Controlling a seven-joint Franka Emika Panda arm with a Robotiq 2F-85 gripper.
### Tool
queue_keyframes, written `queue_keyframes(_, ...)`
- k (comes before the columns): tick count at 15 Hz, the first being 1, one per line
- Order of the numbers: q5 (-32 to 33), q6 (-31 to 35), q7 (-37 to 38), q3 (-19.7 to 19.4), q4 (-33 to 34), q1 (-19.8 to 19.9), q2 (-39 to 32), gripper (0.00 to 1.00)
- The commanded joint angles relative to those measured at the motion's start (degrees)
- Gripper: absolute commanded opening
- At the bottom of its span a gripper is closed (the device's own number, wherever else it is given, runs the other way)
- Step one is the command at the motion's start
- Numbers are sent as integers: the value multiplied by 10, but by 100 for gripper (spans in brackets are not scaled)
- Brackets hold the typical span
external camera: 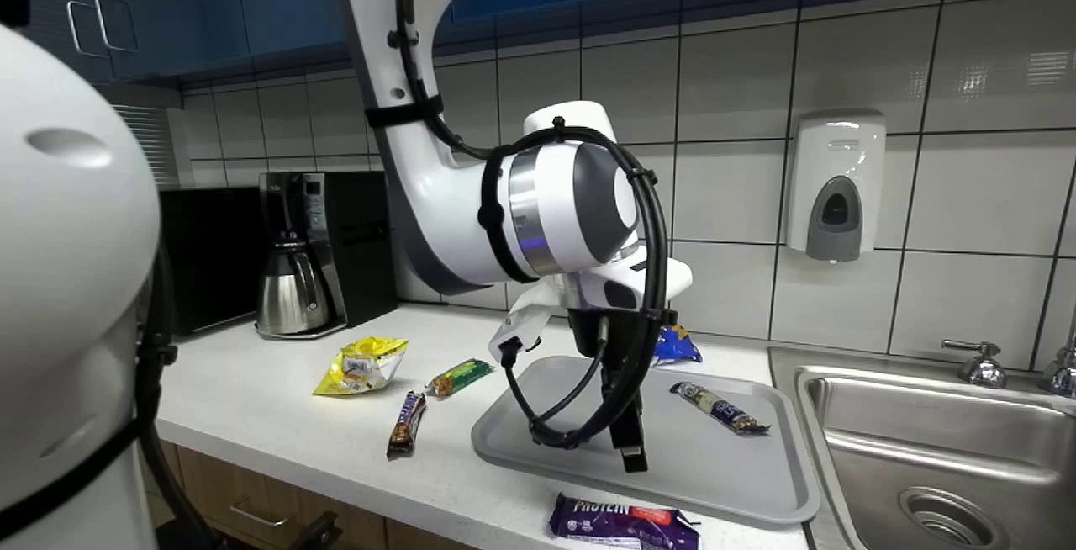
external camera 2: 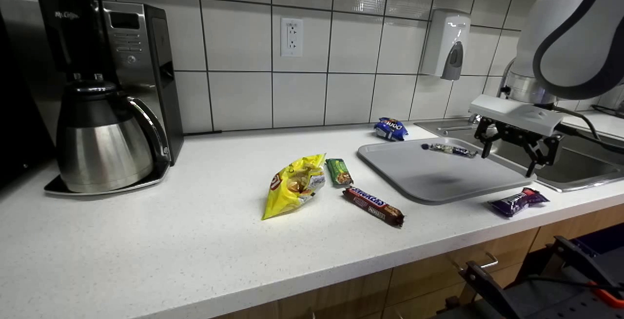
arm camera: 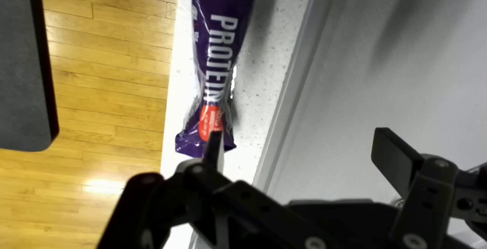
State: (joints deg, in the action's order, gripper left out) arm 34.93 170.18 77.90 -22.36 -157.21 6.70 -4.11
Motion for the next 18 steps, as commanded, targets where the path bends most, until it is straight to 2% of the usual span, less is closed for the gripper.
queue_keyframes(1,-18,-22,-42,1,25,8,5,100)
queue_keyframes(9,-53,-16,-86,6,76,10,-25,100)
queue_keyframes(12,-98,-25,-142,14,92,11,-36,100)
queue_keyframes(18,-154,-39,-218,2,132,4,-62,100)
